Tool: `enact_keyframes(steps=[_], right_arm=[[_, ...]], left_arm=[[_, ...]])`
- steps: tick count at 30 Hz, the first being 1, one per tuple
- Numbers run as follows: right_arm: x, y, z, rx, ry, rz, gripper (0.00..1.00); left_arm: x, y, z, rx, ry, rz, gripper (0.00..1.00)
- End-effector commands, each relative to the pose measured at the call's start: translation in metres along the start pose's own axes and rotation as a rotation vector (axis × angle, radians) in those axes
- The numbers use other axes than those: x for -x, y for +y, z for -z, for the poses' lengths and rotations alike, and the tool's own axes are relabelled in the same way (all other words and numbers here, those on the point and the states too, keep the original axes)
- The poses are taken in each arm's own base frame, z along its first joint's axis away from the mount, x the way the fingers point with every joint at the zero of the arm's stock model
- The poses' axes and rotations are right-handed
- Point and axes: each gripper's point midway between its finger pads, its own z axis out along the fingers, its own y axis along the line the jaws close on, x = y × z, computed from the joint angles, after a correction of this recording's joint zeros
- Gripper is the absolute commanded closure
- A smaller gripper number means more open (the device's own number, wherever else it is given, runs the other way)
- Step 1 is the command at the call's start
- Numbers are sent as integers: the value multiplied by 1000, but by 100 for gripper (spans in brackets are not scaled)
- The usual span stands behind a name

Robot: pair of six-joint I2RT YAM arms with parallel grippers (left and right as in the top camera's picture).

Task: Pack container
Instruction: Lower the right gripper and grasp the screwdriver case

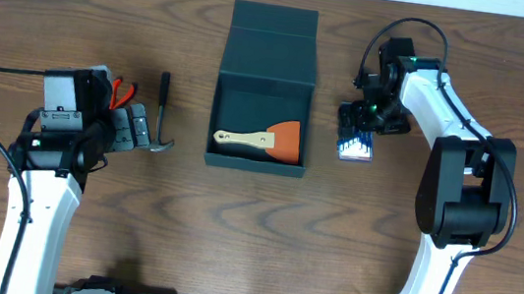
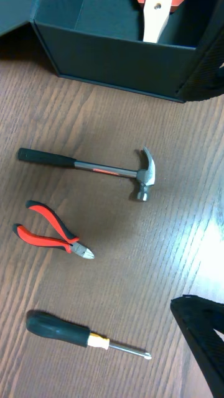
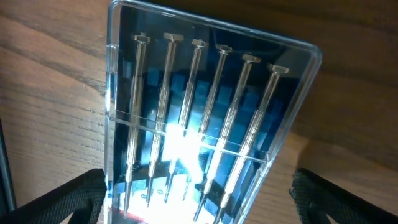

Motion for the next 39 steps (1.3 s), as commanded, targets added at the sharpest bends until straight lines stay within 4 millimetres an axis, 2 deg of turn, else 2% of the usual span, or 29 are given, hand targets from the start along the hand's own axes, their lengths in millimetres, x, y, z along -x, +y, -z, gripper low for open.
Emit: enact_keyframes(steps=[1,8,17,22,26,31,36,39], right_arm=[[1,9,-12,22,13,13,1],[3,21,-11,95,1,29,1],[0,23,-10,107,10,58,1],[0,24,-11,101,17,-18,1],[1,24,-13,33,18,-75,1],[7,32,-16,-47,-3,-119,2],[8,19,-14,-230,-26,-179,2],[8,17,-13,-243,-28,-183,3]], left_arm=[[7,2,3,12,-15,-12,2],[7,2,3,12,-15,-12,2],[7,2,3,12,-15,-12,2],[7,2,3,12,-15,-12,2],[7,2,3,12,-15,-12,2],[7,2,3,12,-15,-12,2],[7,2,3,12,-15,-12,2],[7,2,3,12,-15,-12,2]])
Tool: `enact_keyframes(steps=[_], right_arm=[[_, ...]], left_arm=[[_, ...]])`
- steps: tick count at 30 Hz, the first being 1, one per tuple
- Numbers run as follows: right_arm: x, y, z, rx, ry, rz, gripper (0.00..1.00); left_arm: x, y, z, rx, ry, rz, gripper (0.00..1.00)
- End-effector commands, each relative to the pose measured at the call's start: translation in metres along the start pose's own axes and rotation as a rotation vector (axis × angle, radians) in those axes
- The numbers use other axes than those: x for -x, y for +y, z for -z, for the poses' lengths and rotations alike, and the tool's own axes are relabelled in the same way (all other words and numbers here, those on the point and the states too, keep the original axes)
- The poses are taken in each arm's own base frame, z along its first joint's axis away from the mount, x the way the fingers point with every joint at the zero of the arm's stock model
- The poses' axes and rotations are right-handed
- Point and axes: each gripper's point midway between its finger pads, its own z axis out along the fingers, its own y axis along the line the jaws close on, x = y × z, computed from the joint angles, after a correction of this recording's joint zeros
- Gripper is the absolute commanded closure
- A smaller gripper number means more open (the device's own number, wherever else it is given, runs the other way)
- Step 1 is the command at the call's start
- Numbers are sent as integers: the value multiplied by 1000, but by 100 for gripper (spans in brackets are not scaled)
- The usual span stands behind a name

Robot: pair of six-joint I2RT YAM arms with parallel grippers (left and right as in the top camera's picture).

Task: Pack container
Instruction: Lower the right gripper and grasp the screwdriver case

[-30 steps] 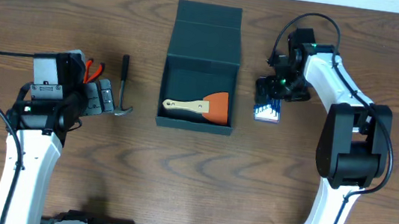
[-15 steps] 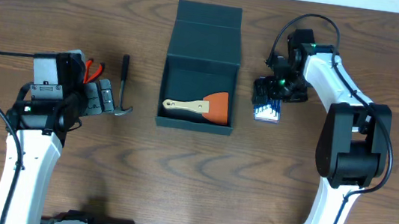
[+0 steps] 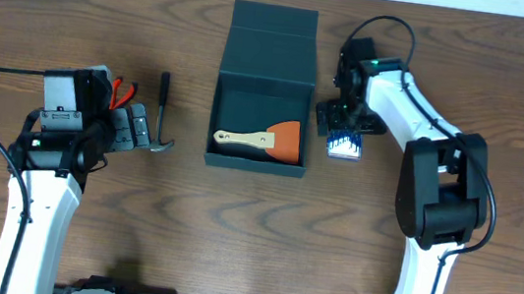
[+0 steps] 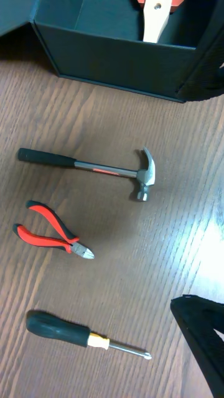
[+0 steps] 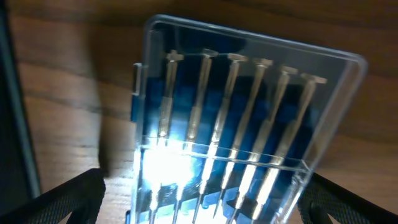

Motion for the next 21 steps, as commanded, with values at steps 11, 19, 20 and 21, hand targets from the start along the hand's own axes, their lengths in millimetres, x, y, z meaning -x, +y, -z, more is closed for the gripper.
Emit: enact_keyframes(steps=[11,19,20,21], right_arm=[[-16,-27,-16,25,72,-146,15],[-36,-23,-33,49,119,-165,12],[-36,-25,-34,41,118,-165,13],[-35,-28,-34,28,112,-150,11]], left_arm=[[7,2,3,12,-15,-12,1],[7,2,3,12,-15,-12,2],[7,2,3,12,-15,-12,2],[7,2,3,12,-15,-12,2]])
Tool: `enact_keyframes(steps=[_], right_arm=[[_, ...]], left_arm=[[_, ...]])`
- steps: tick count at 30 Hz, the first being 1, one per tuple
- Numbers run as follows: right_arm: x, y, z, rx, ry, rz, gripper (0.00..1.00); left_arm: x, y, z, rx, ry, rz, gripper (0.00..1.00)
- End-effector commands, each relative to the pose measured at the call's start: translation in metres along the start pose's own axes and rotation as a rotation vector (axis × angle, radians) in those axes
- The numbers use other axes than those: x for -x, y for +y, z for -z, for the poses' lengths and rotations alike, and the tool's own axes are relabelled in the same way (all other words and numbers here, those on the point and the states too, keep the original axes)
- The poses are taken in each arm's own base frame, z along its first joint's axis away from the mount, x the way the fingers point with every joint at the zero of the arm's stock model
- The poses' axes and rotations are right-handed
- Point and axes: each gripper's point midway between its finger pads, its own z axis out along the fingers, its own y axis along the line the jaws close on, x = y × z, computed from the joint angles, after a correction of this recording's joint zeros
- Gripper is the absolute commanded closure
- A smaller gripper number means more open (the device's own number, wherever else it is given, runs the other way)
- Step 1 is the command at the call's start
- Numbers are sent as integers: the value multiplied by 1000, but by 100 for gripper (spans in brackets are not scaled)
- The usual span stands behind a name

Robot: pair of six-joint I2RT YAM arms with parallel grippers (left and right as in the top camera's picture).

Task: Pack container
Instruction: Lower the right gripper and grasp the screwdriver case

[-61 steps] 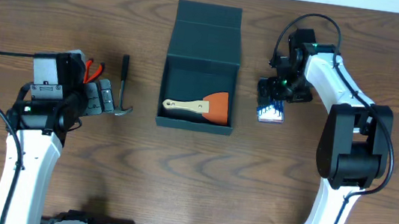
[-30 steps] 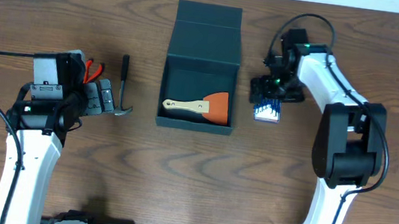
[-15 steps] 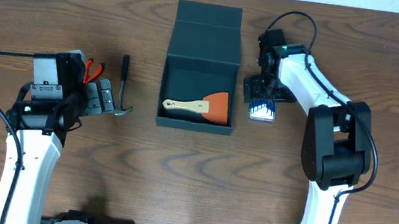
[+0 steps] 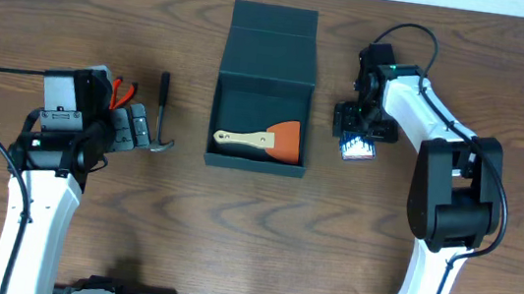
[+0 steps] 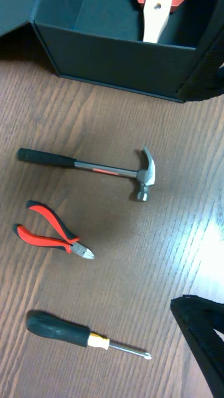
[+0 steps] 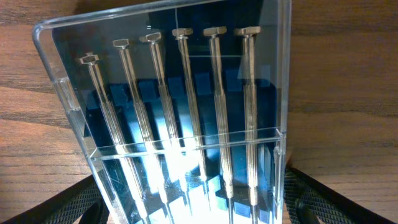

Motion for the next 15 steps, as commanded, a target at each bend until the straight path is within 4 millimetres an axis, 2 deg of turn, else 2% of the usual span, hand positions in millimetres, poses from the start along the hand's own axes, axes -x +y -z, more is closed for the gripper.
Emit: enact_keyframes(steps=[1,7,11,15], right_arm=[[-22,-6,-27,-14,84,15,11],[-8,-17,-27,-79,31,187,7],[-10,-17,-27,-77,39,184,14],[-11,-17,-27,-74,43,184,26]], left_arm=[[7,2,3,12,-15,-12,2],[7,2,3,12,-15,-12,2],[7,2,3,12,-15,-12,2],[7,2,3,12,-15,-12,2]])
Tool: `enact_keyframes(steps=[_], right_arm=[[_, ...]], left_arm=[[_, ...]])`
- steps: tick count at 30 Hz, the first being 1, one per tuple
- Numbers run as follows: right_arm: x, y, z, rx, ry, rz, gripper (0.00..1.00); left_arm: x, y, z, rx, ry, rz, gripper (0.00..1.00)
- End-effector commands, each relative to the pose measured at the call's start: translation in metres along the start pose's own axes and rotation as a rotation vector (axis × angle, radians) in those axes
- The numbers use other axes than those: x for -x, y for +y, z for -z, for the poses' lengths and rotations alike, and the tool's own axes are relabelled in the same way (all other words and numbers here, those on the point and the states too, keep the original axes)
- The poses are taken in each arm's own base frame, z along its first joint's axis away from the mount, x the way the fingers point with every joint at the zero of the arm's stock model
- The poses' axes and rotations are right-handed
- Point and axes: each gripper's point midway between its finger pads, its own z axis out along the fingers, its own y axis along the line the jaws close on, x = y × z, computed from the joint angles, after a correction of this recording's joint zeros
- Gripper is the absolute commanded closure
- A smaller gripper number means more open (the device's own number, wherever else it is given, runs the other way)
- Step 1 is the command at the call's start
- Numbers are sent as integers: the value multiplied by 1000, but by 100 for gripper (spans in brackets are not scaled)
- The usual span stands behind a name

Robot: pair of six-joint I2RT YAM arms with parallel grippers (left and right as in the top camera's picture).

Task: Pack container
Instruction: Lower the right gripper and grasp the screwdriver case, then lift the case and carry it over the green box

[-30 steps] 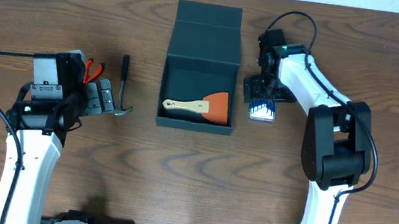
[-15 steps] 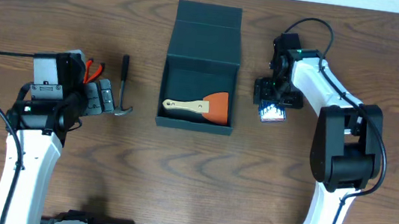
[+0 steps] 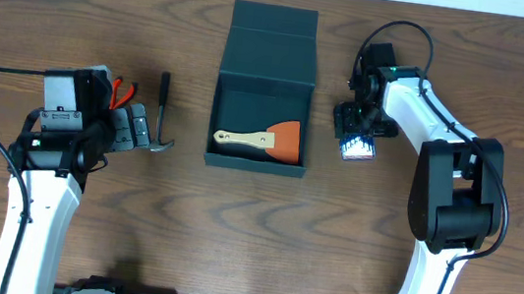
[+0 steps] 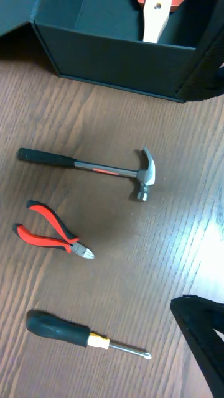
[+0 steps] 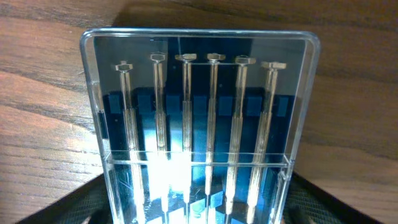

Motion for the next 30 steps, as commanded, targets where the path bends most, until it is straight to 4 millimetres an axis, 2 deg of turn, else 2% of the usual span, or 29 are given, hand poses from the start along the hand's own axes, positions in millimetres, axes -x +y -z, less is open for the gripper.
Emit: enact_keyframes(steps=[1,3,7,9,14,16,18,20,22,26,28,30], right_arm=[[-23,-15,-26,-68,92,20,32],[-24,-15,-26,-68,93,20,40],[-24,-15,-25,-70,93,-4,38],[-22,-15,-21,-70,85,-3,42],[-5,-14,5,-66,8,-6,48],[4,-14,24,-64,-35,-6,50],[14,-12,49,-61,-86,2,60],[23,-9,76,-59,-140,26,75],[32,-3,107,-56,-208,62,99],[44,22,167,-51,-362,204,99],[45,42,191,-37,-431,316,99],[41,70,211,0,-490,459,99]], left_arm=[[7,2,3,12,-15,-12,2],[7,2,3,12,-15,-12,2],[7,3,3,12,-15,-12,1],[7,2,3,12,-15,-12,2],[7,2,3,12,-15,-12,2],[7,2,3,12,-15,-12,2],[7,2,3,12,-15,-12,2],[7,2,3,12,-15,-12,2],[7,3,3,12,-15,-12,2],[7,2,3,12,-15,-12,2],[7,2,3,12,-15,-12,2],[7,2,3,12,-15,-12,2]])
